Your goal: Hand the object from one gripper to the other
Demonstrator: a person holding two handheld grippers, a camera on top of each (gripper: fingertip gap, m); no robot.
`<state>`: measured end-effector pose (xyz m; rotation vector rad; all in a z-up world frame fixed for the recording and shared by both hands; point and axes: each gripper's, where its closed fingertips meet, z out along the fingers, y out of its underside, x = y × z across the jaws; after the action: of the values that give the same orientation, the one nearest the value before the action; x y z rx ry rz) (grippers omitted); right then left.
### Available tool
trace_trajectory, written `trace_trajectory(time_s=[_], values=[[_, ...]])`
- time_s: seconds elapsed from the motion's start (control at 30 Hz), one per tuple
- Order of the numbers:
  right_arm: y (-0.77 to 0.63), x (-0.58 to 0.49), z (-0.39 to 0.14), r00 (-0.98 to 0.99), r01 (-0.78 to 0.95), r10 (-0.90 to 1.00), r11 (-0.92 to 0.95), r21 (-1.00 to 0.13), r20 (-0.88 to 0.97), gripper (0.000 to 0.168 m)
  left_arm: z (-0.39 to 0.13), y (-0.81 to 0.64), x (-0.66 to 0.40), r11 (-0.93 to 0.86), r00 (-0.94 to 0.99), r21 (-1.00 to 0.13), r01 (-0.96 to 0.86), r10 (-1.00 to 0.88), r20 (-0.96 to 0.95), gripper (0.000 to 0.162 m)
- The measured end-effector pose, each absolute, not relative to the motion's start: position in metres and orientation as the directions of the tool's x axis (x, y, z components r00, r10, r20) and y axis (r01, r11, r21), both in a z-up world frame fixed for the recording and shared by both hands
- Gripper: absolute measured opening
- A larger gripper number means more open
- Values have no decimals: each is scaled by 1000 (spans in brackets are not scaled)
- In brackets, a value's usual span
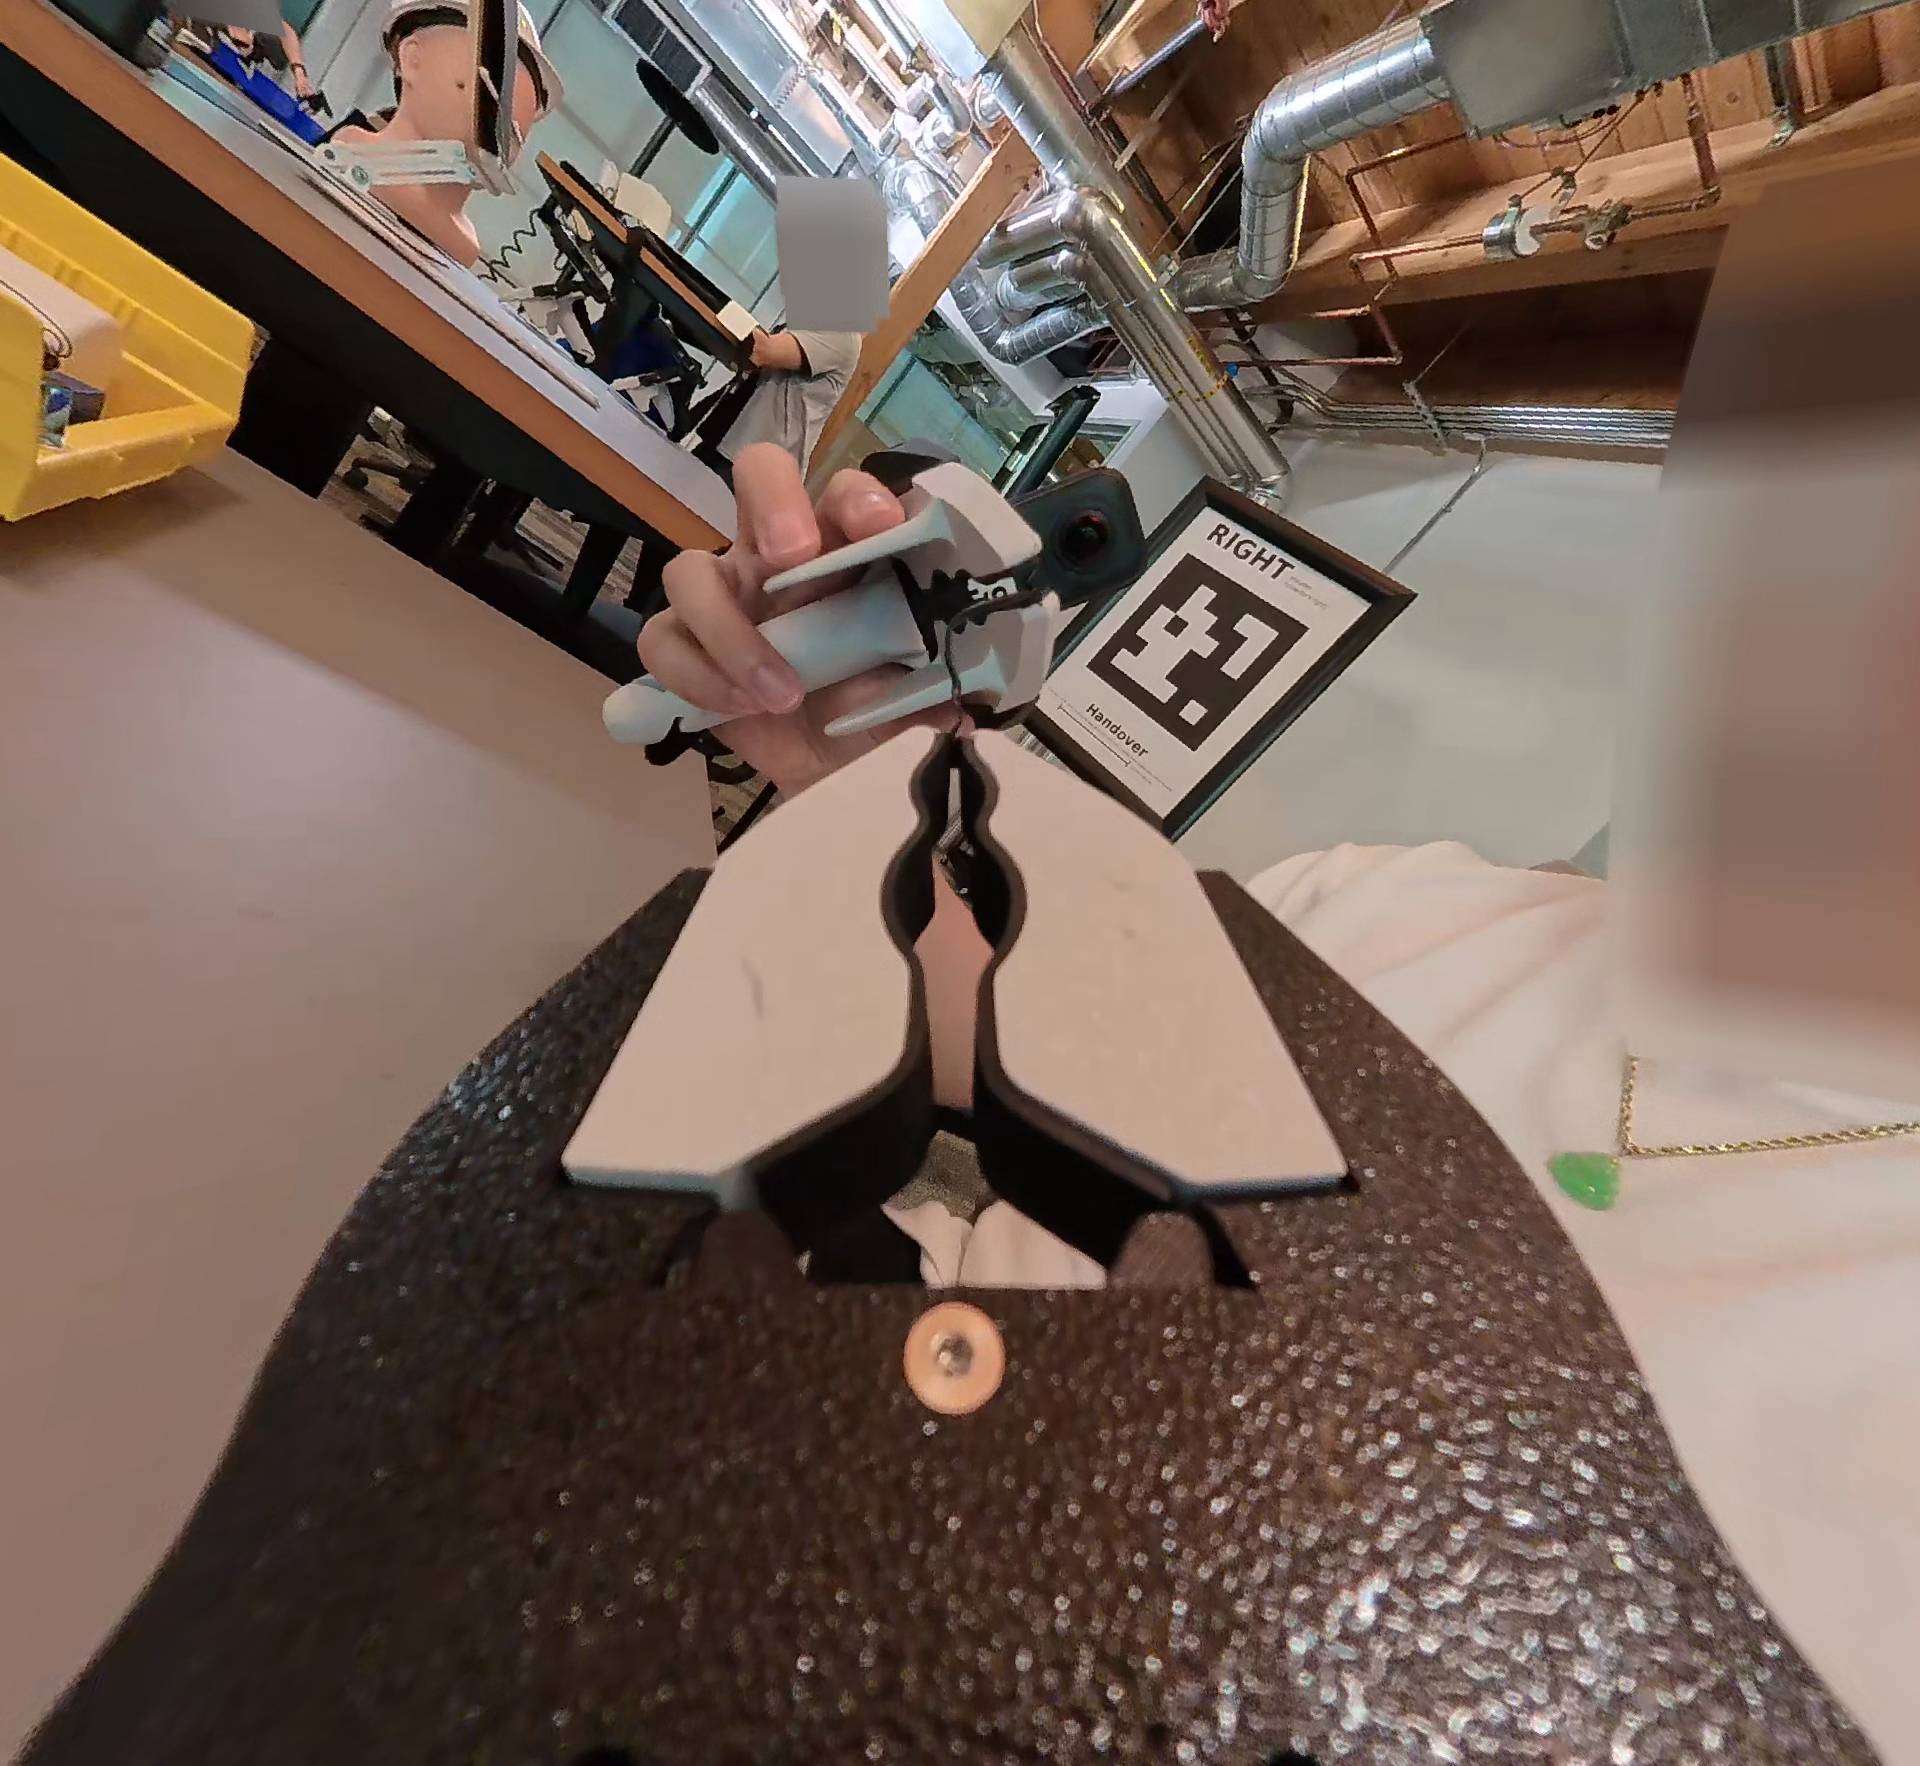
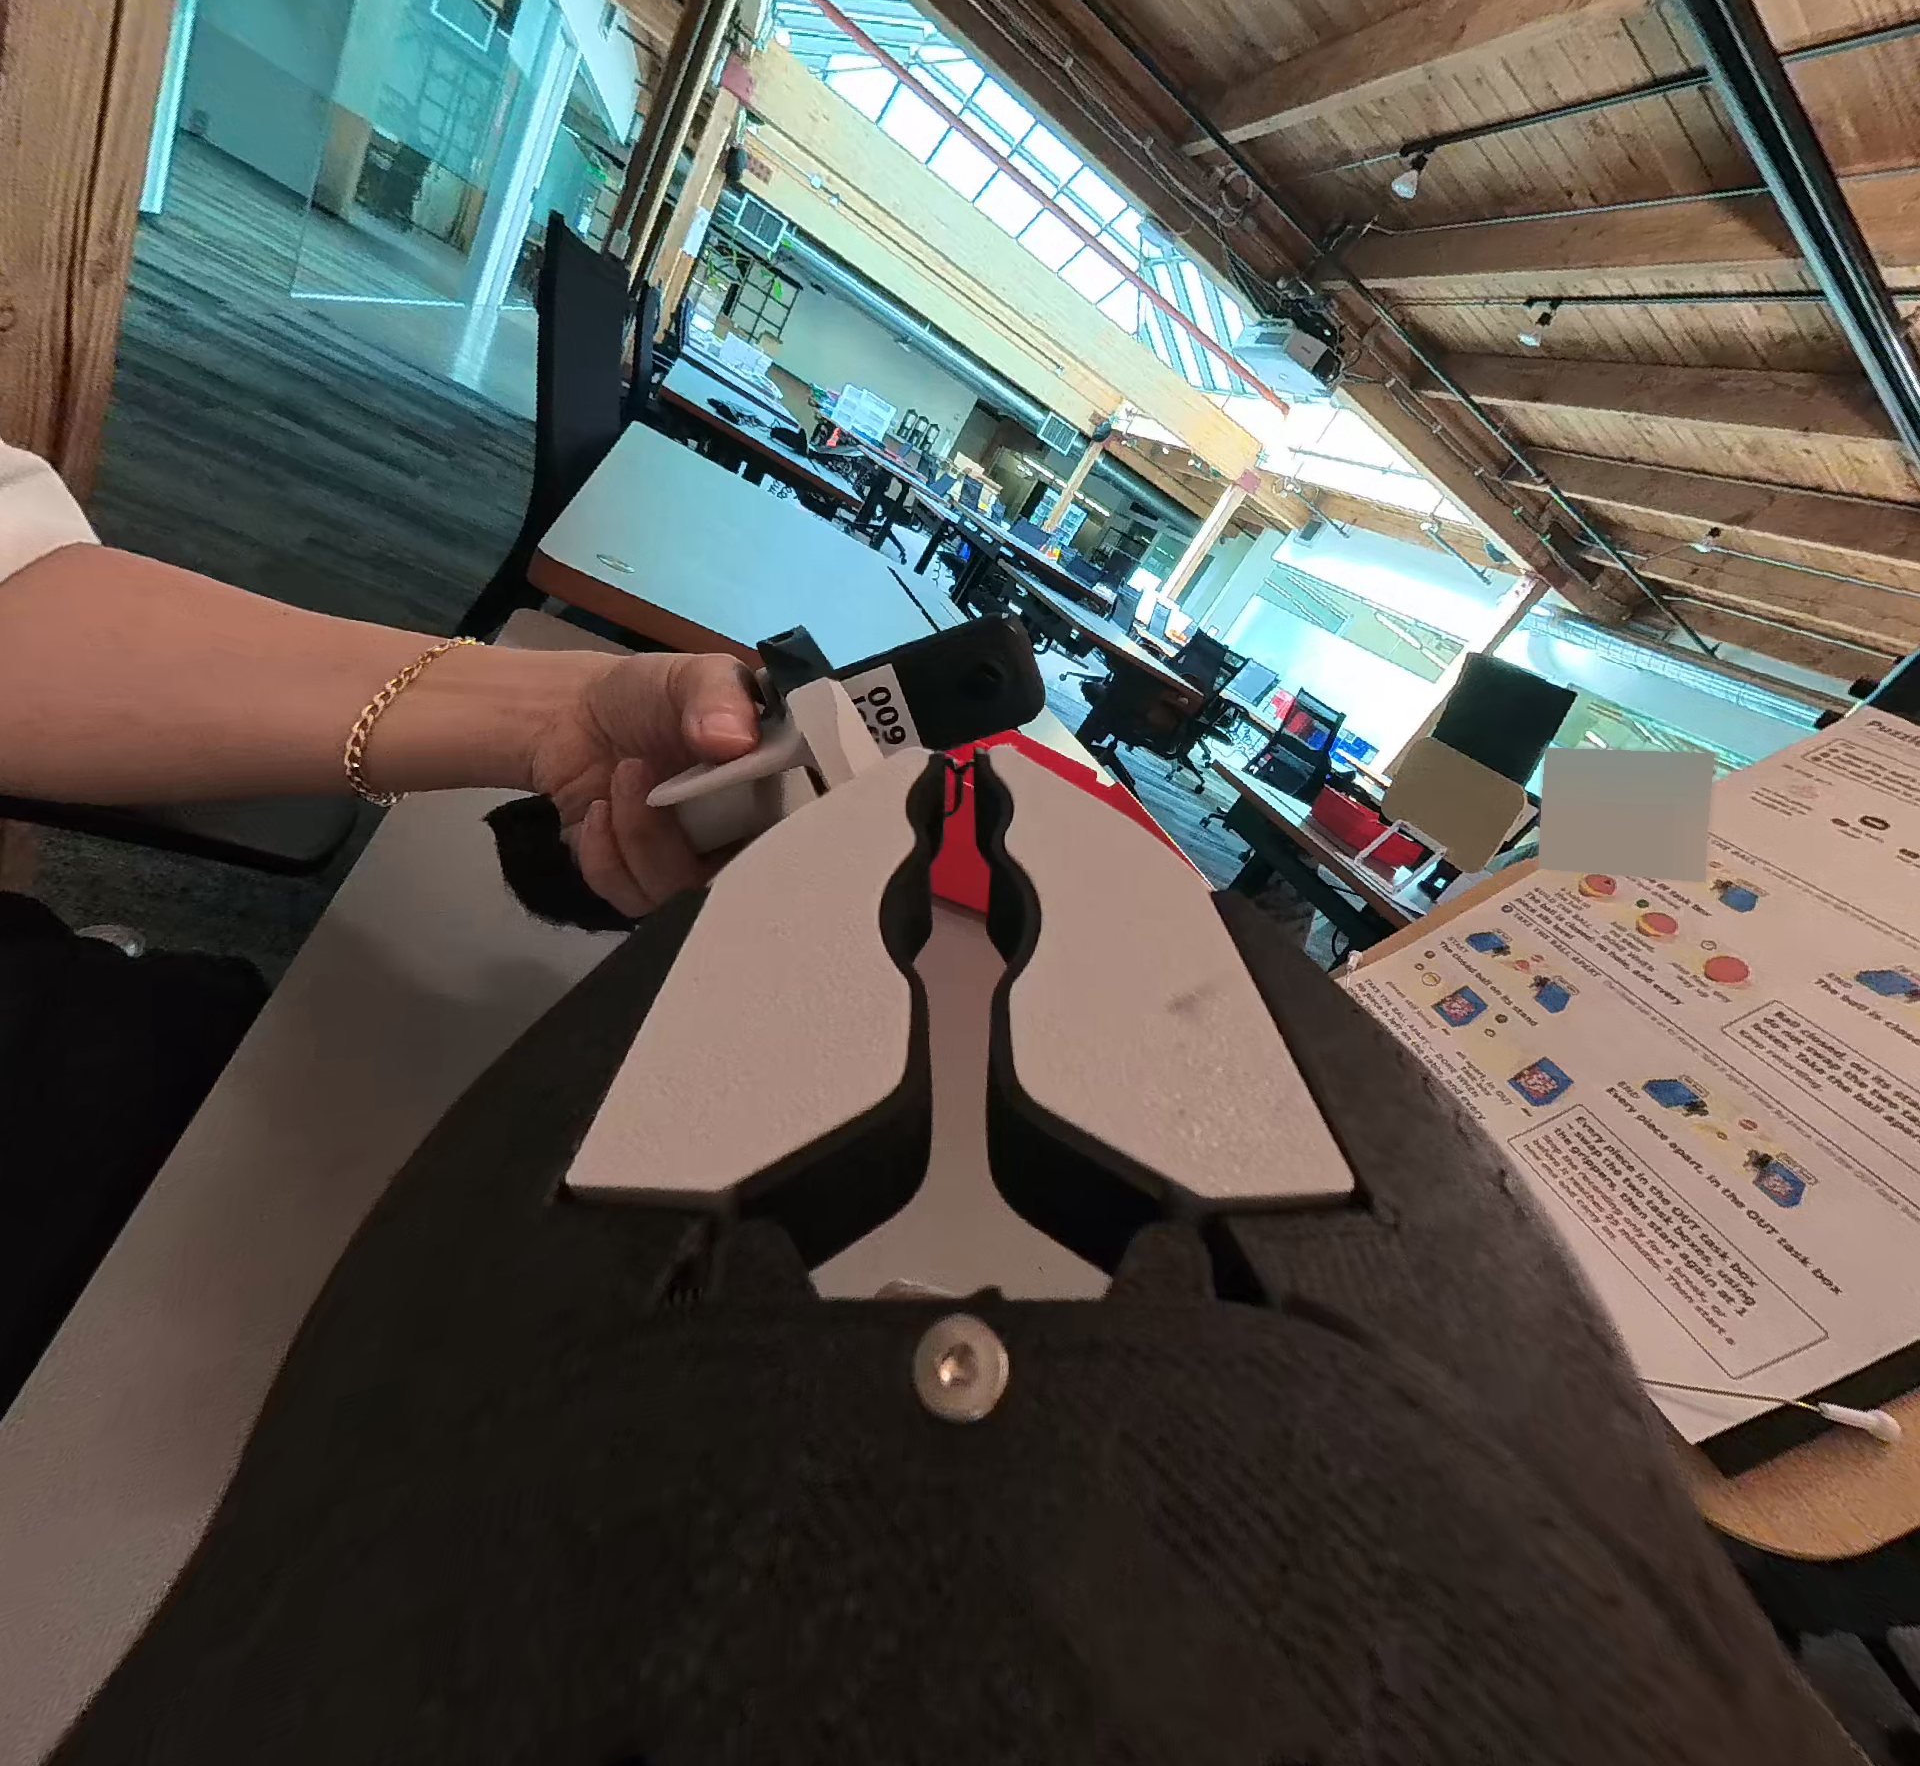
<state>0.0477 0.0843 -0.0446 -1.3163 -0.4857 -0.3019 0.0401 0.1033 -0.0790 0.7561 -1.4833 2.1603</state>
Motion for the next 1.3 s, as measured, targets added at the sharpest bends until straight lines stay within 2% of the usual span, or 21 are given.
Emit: trace_trajectory(time_s=[0.17,0.27,0.33,0.43,0.53,0.67,0.87,0.93,1.03,1.2,1.3], values=[[88,48,-47,869,465,73,213,-859,489,2,-81,105,44,-361,-777,-730,-580,-24,629,1],[93,59,-46,906,412,25,177,-894,422,1,-80,111,56,-395,-808,-792,-467,-175,563,3],[95,67,-43,937,346,-17,167,-923,348,1,-80,116,64,-349,-828,-886,-304,-363,427,10],[98,83,-41,977,208,-82,152,-966,197,1,-78,126,74,-131,-740,-991,-15,-665,99,30],[99,95,-42,992,49,-125,164,-985,29,1,-73,132,78,194,-533,-960,204,-800,-275,35],[102,97,-46,982,-144,-96,176,-974,-163,1,-78,136,86,515,-272,-806,293,-763,-586,36],[109,88,-53,967,-246,-32,142,-959,-252,1,-80,131,86,709,-88,-619,338,-632,-770,21],[111,83,-53,960,-279,9,135,-951,-281,1,-83,131,87,726,-78,-605,327,-617,-783,18],[112,84,-56,963,-267,-2,124,-956,-269,1,-79,130,85,709,-66,-611,353,-632,-772,4],[113,84,-58,966,-256,-6,115,-960,-258,1,-84,129,87,710,-95,-618,338,-628,-773,1],[112,84,-58,980,-195,-23,115,-974,-199,3,-84,130,87,669,-128,-664,334,-666,-735,1]])
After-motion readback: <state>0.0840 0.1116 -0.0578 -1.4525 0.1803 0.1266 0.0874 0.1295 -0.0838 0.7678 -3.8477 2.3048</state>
